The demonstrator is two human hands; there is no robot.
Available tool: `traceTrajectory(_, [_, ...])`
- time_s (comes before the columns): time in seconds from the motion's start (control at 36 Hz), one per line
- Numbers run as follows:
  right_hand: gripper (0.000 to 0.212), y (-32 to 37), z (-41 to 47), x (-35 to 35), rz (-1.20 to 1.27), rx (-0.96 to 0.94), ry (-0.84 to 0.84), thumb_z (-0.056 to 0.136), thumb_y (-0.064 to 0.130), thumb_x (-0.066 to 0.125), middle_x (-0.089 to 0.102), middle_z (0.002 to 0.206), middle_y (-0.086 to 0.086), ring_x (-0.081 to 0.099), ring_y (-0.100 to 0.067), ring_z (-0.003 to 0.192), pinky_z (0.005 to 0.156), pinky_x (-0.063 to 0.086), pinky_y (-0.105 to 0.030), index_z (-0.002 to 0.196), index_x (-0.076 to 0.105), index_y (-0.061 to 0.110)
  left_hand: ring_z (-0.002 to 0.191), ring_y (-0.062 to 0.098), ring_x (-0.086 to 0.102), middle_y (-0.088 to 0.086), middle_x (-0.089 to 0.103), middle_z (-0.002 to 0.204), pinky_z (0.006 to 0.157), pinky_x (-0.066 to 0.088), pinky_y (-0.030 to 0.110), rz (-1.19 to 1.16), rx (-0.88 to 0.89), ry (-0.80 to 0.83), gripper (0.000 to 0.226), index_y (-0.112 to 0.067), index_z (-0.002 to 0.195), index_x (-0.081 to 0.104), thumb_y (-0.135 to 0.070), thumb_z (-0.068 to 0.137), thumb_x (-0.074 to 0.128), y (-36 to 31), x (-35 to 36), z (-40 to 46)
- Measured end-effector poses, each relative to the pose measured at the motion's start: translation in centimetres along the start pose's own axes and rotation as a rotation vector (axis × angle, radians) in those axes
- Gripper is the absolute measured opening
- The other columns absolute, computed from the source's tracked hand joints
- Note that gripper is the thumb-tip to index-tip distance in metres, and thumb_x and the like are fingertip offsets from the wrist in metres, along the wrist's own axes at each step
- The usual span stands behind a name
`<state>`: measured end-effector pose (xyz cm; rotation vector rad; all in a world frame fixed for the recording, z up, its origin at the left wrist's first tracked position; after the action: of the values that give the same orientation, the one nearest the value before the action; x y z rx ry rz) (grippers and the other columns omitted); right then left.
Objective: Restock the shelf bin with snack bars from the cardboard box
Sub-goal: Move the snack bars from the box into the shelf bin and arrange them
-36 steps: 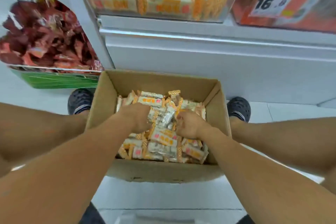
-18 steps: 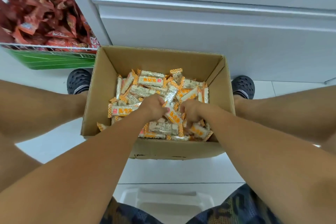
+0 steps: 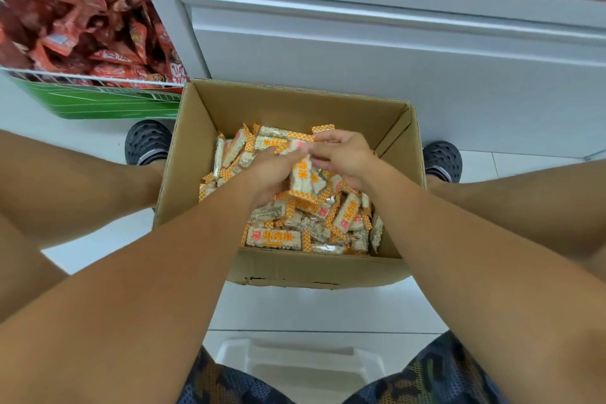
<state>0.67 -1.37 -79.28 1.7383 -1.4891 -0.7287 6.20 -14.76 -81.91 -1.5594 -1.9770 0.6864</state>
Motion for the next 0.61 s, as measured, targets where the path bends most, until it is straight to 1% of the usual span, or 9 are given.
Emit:
traceTrajectory(0.06, [0.008, -1.4, 0.4, -1.2, -0.043, 0.038, -0.073, 0.092, 0.013, 0.071, 0.068, 0.091, -0.015, 0.071, -0.022, 0.076, 0.074, 0.063, -0.031, 0.094, 0.068, 0.006, 0.113, 0.028, 0.063, 0.007, 0.062, 0.13, 0.1, 0.05, 0.049, 0.06, 0.048, -0.142, 0.095, -0.019, 0.151, 0.03, -0.042, 0.075, 0.082, 0.1, -1.8, 0.5])
traceTrajectory(0.11, [0.013, -2.7, 0.8, -2.2, -0.368, 0.058, -0.073, 0.093, 0.015, 0.07, 0.071, 0.096, -0.018, 0.07, -0.025, 0.078, 0.077, 0.062, -0.041, 0.095, 0.071, 0.001, 0.114, 0.025, 0.058, 0.001, 0.057, 0.129, 0.102, 0.048, 0.043, 0.088, 0.096, -0.269, 0.084, -0.019, 0.15, 0.032, -0.037, 0.082, 0.078, -0.6, -3.5, 0.3])
traceTrajectory(0.17, [0.018, -4.7, 0.7, -1.1, -0.783, 0.074, 0.1, 0.088, 0.016, 0.075, 0.073, 0.1, -0.018, 0.071, -0.029, 0.086, 0.081, 0.061, -0.046, 0.095, 0.075, 0.0, 0.117, 0.027, 0.055, 0.0, 0.052, 0.127, 0.1, 0.048, 0.042, 0.087, 0.121, -0.344, 0.077, -0.019, 0.15, 0.032, -0.033, 0.087, 0.075, -1.0, -4.9, 0.4])
traceTrajectory(0.25, [0.033, -7.4, -0.1, 0.3, -1.144, 0.104, 0.249, 0.082, 0.022, 0.081, 0.072, 0.102, -0.02, 0.068, -0.03, 0.089, 0.079, 0.055, -0.041, 0.101, 0.073, -0.004, 0.106, 0.03, 0.061, 0.009, 0.058, 0.124, 0.082, 0.054, 0.038, 0.028, 0.151, -0.399, 0.07, -0.022, 0.147, 0.036, -0.031, 0.088, 0.074, -1.6, -6.0, 0.2])
traceTrajectory(0.31, [0.032, -7.7, -0.3, 0.7, -1.238, 0.083, 0.255, 0.082, 0.025, 0.082, 0.072, 0.094, -0.016, 0.065, -0.027, 0.084, 0.073, 0.053, -0.037, 0.097, 0.074, -0.002, 0.089, 0.023, 0.057, 0.003, 0.053, 0.122, 0.067, 0.045, 0.029, 0.035, 0.207, -0.426, 0.061, -0.025, 0.146, 0.038, -0.027, 0.092, 0.068, -2.5, -6.0, -0.3])
traceTrajectory(0.39, [0.028, -7.6, -0.3, 1.1, -1.389, 0.079, 0.323, 0.089, 0.028, 0.073, 0.054, 0.069, -0.005, 0.048, -0.017, 0.062, 0.059, 0.041, -0.029, 0.072, 0.062, 0.008, 0.103, 0.031, 0.059, 0.0, 0.046, 0.141, 0.076, 0.05, 0.037, 0.032, 0.272, -0.455, 0.051, -0.03, 0.143, 0.041, -0.024, 0.096, 0.061, -3.1, -6.3, -0.4])
traceTrajectory(0.44, [0.022, -7.0, 0.0, 0.1, -1.332, 0.137, 0.299, 0.088, 0.021, 0.071, 0.056, 0.067, -0.002, 0.049, -0.015, 0.059, 0.059, 0.044, -0.027, 0.07, 0.06, 0.013, 0.115, 0.028, 0.051, 0.002, 0.043, 0.146, 0.085, 0.043, 0.036, 0.04, 0.298, -0.454, 0.044, -0.03, 0.141, 0.045, -0.022, 0.099, 0.055, -3.4, -6.3, -0.6])
traceTrajectory(0.5, [0.02, -5.5, 0.4, -1.2, -1.175, 0.161, 0.266, 0.087, 0.021, 0.069, 0.059, 0.072, -0.006, 0.049, -0.019, 0.065, 0.066, 0.048, -0.034, 0.071, 0.063, 0.01, 0.106, 0.023, 0.045, 0.003, 0.043, 0.146, 0.084, 0.038, 0.032, 0.027, 0.305, -0.439, 0.041, -0.03, 0.139, 0.044, -0.019, 0.1, 0.051, -3.5, -6.2, -0.7])
traceTrajectory(0.61, [0.012, -2.5, -0.1, -3.0, -0.559, 0.261, 0.26, 0.093, 0.021, 0.069, 0.064, 0.094, -0.003, 0.062, -0.015, 0.082, 0.072, 0.057, -0.03, 0.093, 0.064, 0.011, 0.076, 0.021, 0.041, 0.013, 0.055, 0.118, 0.058, 0.035, 0.031, -0.06, 0.217, -0.395, 0.041, -0.027, 0.14, 0.038, -0.019, 0.101, 0.049, -2.9, -6.2, -0.7])
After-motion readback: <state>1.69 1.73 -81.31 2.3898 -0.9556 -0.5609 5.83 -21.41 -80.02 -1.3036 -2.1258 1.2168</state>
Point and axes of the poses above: each hand's wrist, its own z-axis towards the middle knuckle, its own x-axis out of the palm, y = z × x, the point moved 10 cm from there along z, towards the middle knuckle
